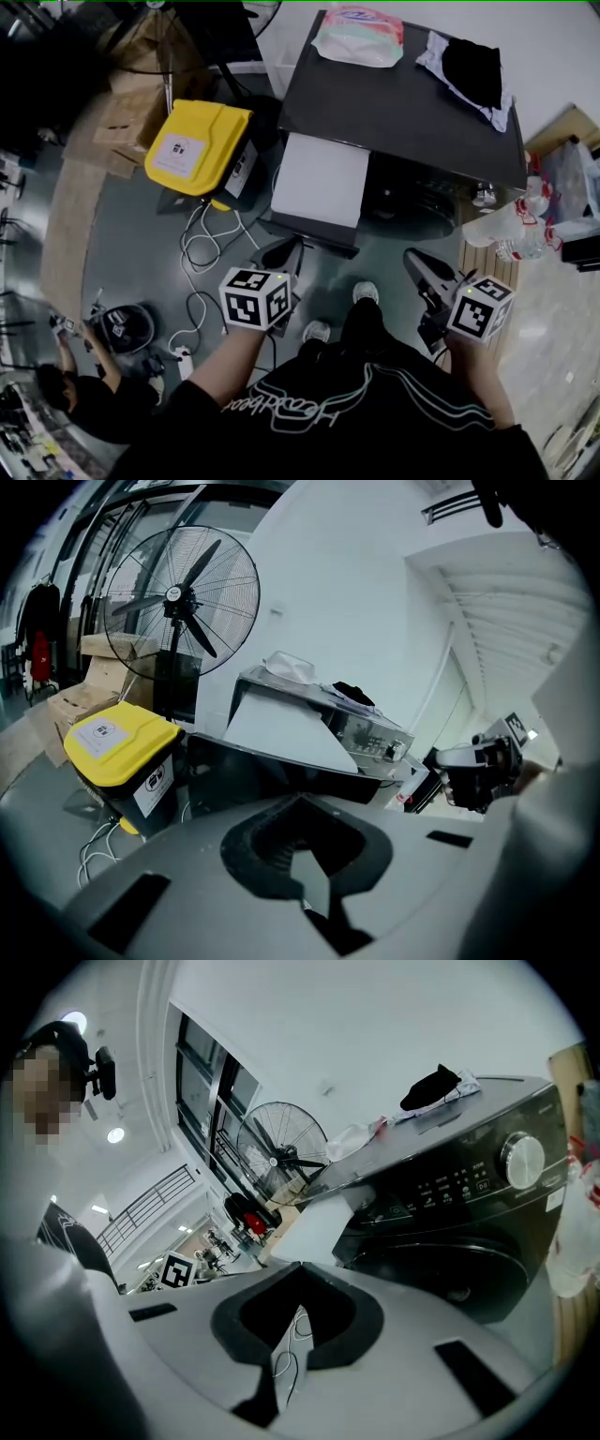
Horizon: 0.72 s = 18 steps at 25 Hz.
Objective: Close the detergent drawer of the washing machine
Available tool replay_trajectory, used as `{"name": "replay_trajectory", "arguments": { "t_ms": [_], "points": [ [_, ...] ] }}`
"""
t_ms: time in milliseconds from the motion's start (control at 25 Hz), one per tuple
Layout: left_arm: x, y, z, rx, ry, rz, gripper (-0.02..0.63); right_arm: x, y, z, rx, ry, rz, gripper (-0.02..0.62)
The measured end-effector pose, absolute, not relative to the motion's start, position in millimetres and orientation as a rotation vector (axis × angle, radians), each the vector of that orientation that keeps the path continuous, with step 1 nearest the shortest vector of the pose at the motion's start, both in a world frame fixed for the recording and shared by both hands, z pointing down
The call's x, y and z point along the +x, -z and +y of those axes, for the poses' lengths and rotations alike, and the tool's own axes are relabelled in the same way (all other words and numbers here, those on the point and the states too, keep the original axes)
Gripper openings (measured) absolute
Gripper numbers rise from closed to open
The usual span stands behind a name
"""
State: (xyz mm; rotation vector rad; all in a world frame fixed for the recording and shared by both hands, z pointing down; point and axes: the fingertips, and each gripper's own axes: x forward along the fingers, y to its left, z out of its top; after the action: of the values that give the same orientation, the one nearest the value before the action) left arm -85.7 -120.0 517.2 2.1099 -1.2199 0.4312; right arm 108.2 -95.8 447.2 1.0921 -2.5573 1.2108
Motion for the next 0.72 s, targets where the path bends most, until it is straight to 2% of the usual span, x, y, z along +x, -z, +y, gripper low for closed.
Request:
{"name": "replay_trajectory", "arguments": {
  "t_ms": [720],
  "points": [
    [-85, -518, -127, 2.08, -0.407, -1.239, 0.021, 110, -447, -113, 1.076, -1.212, -2.574, 0.028]
  ]
}}
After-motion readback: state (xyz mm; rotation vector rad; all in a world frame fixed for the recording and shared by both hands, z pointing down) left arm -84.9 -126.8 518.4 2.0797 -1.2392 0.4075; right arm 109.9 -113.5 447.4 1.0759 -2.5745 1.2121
